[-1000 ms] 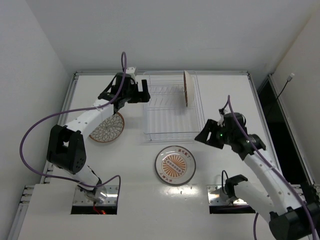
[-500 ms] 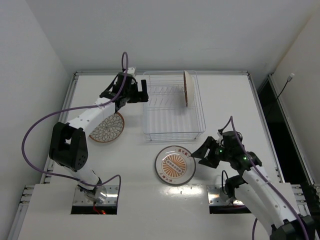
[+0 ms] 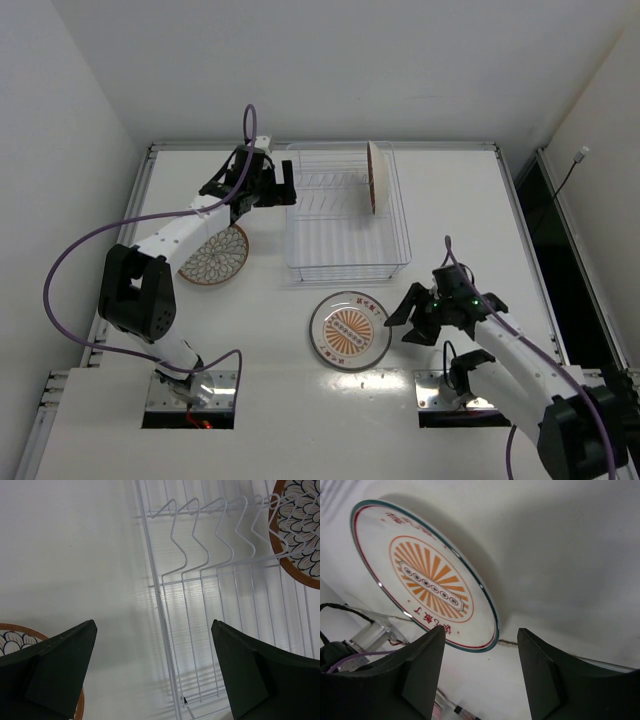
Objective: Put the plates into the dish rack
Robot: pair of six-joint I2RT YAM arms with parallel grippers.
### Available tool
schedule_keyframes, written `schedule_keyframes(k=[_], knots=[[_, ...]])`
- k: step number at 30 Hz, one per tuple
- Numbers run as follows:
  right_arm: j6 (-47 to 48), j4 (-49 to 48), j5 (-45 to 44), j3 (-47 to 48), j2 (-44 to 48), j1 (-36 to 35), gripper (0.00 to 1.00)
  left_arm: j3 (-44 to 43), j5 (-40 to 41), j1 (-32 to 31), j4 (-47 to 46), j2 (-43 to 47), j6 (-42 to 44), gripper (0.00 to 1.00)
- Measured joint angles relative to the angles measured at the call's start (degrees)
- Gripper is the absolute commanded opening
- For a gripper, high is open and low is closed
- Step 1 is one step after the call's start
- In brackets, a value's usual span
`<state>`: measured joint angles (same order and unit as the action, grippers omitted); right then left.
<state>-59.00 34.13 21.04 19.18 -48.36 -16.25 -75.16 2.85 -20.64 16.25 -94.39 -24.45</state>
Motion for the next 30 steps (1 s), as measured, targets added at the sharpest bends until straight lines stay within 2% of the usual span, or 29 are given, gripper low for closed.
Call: schedule_keyframes(k=[8, 12, 23, 27, 28, 30], knots=[[3.6, -3.1, 0.3, 0.4, -11.3, 0.0, 0.57, 0.0, 0.0, 0.0, 0.0, 0.0, 0.0, 0.99], [5.0, -5.9, 0.7, 1.4, -15.5, 0.0, 0.41, 0.0, 0.0, 0.0, 0.0, 0.0, 0.0, 0.99], [5.3, -13.2, 3.3, 1.8, -22.4, 0.0, 0.38, 0.0, 0.2, 0.0, 0.0, 0.0, 0.0, 0.99], [5.6, -14.8, 3.7, 1.8, -23.8, 0.0, 0.2, 0.0, 0.4, 0.0, 0.0, 0.0, 0.0, 0.99], [5.7, -15.0, 3.7, 1.8, -23.8, 0.0, 0.11, 0.0, 0.4, 0.0, 0.0, 0.0, 0.0, 0.99], [6.3, -15.3, 4.5, 1.8, -23.8, 0.0, 0.01, 0.0, 0.4, 0.0, 0.0, 0.0, 0.0, 0.99]])
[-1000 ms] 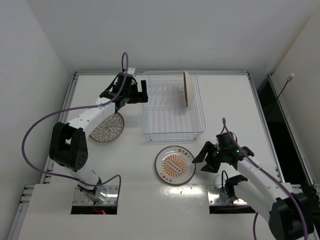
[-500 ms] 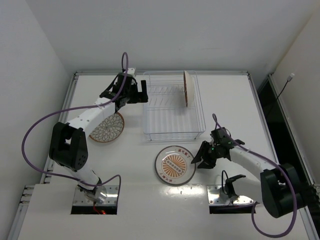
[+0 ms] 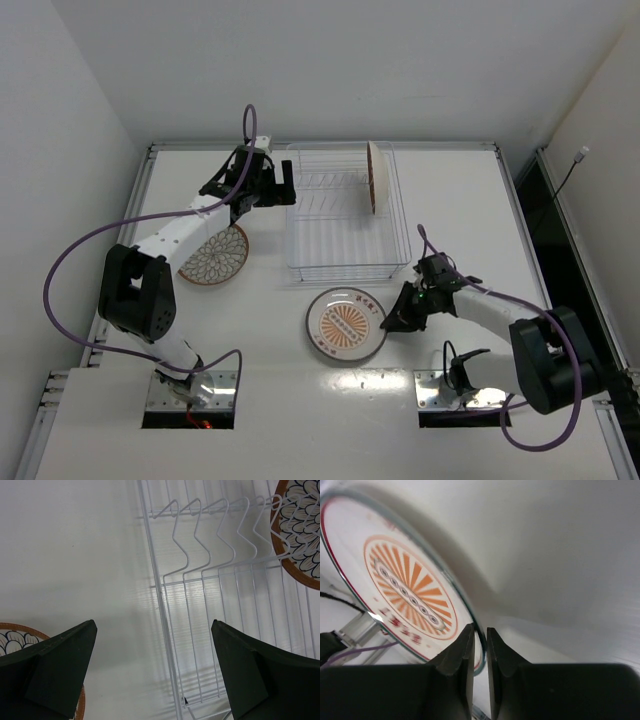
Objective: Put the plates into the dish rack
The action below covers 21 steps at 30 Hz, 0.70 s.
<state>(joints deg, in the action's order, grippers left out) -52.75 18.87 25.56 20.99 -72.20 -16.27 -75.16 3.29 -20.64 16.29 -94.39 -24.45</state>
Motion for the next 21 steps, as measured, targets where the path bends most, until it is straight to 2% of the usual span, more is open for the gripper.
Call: schedule_keyframes(k=[12, 21], knots=[[0.4, -1.0, 1.1, 0.4, 2.2, -0.2, 0.0, 0.0, 0.6, 0.0, 0.0, 0.0, 0.0, 0.99], [2.0, 6.7, -0.4, 3.0, 13.6, -0.2, 0.0, 0.0, 0.7, 0.0, 0.0, 0.0, 0.0, 0.99]])
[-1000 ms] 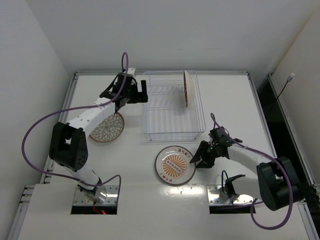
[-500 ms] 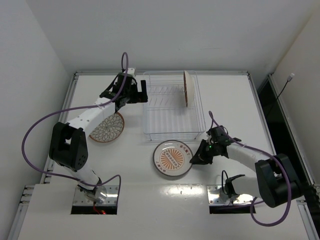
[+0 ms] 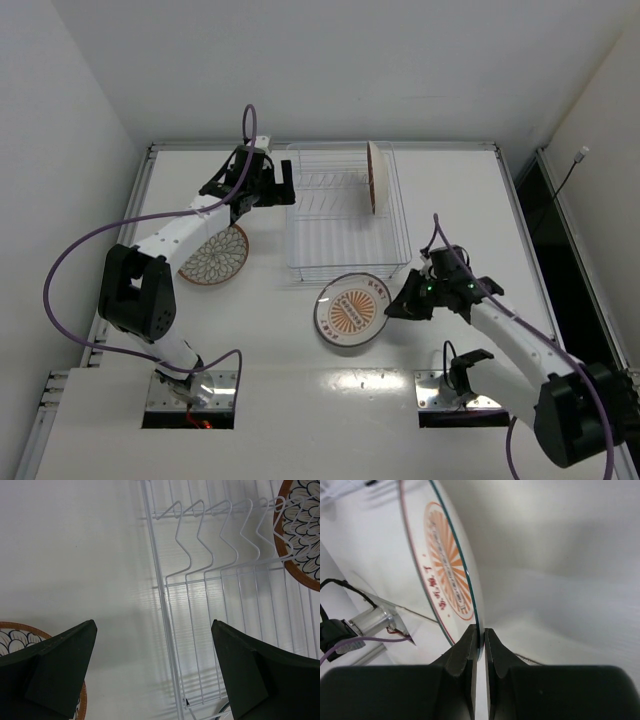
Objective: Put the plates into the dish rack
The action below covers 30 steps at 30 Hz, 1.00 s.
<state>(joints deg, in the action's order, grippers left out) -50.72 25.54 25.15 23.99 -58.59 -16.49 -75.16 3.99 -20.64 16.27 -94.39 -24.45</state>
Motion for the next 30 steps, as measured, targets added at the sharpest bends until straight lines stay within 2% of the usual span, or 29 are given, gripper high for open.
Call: schedule_keyframes(k=[7, 21, 30], knots=[[4.8, 11.8, -4.6, 10.9, 6.4, -0.3, 0.0, 0.0, 0.2, 0.0, 0.0, 0.0, 0.0, 0.99], [13.2, 26.1, -11.1, 23.0, 7.0, -0.5, 0.0, 0.0, 0.3, 0.0, 0.0, 0.0, 0.0, 0.99], [19.3, 34.2, -12.1, 35.9, 6.4, -0.5, 0.0, 0.0, 0.3, 0.0, 0.0, 0.0, 0.0, 0.99]])
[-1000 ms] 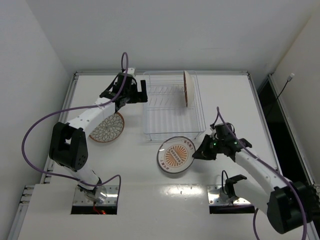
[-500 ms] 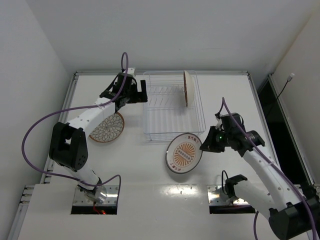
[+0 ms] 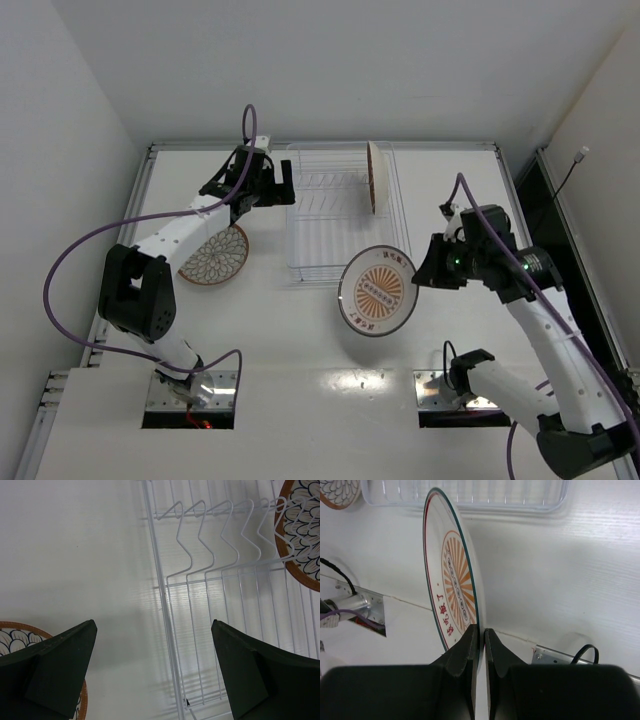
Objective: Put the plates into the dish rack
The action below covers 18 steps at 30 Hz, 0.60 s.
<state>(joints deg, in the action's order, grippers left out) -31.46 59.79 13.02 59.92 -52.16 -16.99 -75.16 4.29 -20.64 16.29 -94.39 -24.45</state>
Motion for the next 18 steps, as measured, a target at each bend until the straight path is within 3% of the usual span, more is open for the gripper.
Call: schedule_keyframes(k=[7, 18], knots=[[3.1, 5.2, -4.1, 15.6, -6.2, 0.0, 0.0, 0.0, 0.0, 0.0, 0.0, 0.0, 0.0, 0.99], [3.2, -1.0, -12.1, 28.0, -19.8, -0.9, 0.0, 0.0, 0.0, 0.0, 0.0, 0.0, 0.0, 0.99]])
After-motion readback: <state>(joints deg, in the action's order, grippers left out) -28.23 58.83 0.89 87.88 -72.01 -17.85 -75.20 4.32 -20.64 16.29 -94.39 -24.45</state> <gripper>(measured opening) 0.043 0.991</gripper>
